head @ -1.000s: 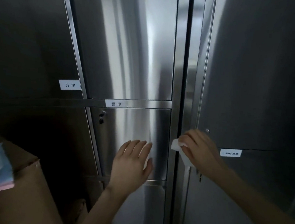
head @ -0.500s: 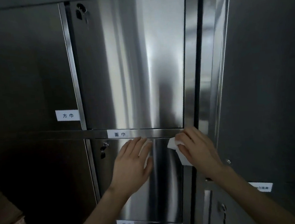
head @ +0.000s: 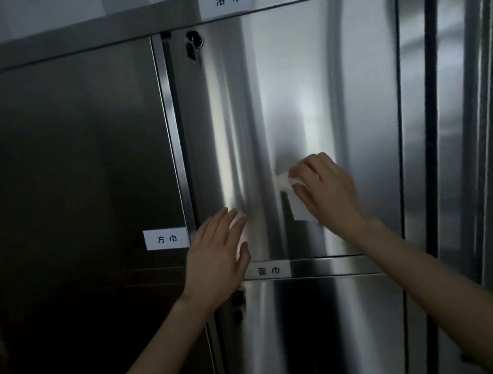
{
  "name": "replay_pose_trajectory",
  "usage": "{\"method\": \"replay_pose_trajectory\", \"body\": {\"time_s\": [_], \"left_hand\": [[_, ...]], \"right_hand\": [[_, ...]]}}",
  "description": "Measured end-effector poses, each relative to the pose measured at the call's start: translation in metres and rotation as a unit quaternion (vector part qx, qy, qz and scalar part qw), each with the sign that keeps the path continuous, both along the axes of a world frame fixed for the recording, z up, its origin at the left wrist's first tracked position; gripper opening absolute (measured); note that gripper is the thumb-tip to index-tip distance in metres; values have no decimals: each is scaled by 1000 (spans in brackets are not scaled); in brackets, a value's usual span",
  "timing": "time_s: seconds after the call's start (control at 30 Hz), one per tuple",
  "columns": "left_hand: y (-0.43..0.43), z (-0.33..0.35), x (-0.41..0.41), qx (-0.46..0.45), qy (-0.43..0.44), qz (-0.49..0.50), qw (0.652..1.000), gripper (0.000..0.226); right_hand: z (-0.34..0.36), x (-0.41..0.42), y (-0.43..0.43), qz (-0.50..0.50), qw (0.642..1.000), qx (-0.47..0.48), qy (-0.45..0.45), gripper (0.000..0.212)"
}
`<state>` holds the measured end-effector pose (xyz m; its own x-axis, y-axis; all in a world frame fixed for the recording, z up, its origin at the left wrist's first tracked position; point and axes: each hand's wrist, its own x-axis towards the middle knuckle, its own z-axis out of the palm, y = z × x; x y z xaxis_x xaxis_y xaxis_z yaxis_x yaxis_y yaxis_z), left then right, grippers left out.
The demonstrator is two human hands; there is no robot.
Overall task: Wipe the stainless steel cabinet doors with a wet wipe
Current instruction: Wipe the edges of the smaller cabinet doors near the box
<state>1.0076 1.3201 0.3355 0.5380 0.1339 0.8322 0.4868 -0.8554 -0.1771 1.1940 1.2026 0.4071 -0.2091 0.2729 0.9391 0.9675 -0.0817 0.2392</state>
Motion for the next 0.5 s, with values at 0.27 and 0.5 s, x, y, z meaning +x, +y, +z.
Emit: {"method": "replay_pose_trajectory", "body": {"time_s": [0.27, 0.5], "left_hand": [[63, 30, -6, 32, -45, 35, 998, 48], [97, 51, -2, 42, -54, 95, 993, 54]], "right_hand": [[66, -4, 86, 68, 994, 81, -9, 8], [100, -14, 151, 102, 986, 125, -31, 11]]}}
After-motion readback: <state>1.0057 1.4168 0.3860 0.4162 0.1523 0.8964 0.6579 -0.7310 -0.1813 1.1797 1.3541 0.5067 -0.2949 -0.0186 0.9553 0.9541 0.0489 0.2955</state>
